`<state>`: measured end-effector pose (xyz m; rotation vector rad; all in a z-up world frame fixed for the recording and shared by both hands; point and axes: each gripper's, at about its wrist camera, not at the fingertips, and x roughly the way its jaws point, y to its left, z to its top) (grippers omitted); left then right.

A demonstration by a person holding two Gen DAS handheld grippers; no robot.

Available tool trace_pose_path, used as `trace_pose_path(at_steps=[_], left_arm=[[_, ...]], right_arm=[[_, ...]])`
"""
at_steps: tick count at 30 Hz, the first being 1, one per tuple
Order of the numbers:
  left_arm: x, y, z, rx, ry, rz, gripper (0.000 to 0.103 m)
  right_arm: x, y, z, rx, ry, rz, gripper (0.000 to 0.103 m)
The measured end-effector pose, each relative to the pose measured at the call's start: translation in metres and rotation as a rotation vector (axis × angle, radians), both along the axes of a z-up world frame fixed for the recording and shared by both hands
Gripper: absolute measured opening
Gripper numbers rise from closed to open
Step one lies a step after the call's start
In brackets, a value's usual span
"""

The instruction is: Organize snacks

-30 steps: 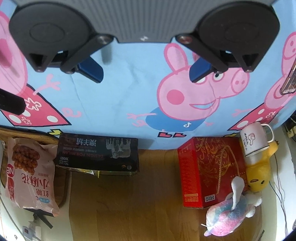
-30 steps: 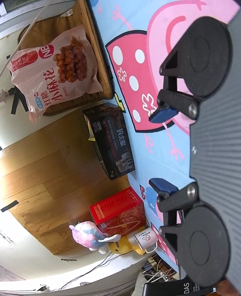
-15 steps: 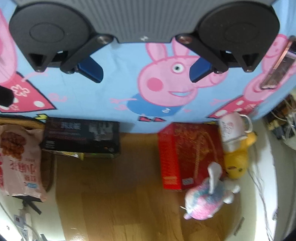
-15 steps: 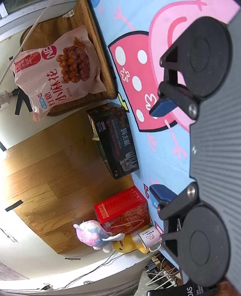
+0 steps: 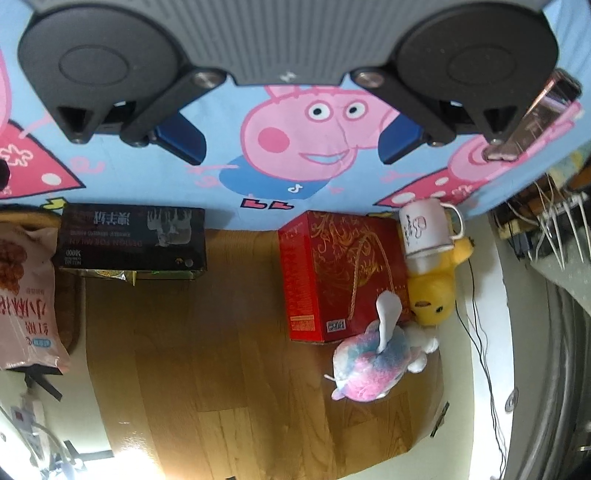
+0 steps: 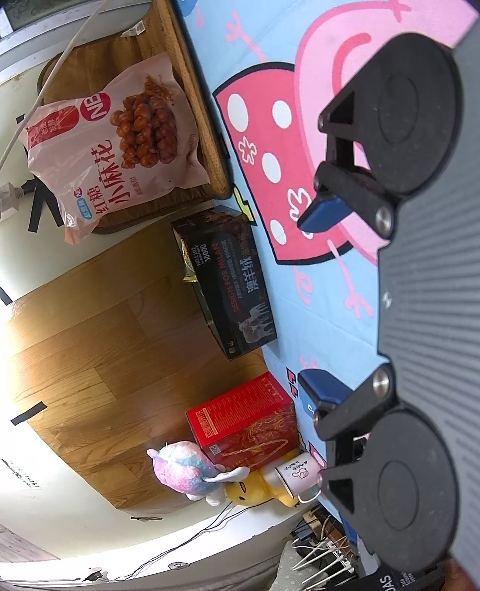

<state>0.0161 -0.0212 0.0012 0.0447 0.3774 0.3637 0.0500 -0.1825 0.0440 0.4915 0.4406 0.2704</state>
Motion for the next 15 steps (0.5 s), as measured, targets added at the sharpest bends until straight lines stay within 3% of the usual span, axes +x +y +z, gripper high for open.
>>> trace_pose_path(at_steps=[9, 15], left_arm=[[0.0043, -0.0004, -0.0037, -0.005, 0.058, -0.009, 0.103], [0.0092, 0.0070, -0.0058, -0.057, 0.103, -0.017, 0.103]], right_arm=[[0.0001, 0.0000, 0.0002, 0.000, 0.000, -0.001, 0.083], [0.0002, -0.0001, 0.0003, 0.000, 0.001, -0.001, 0.083]])
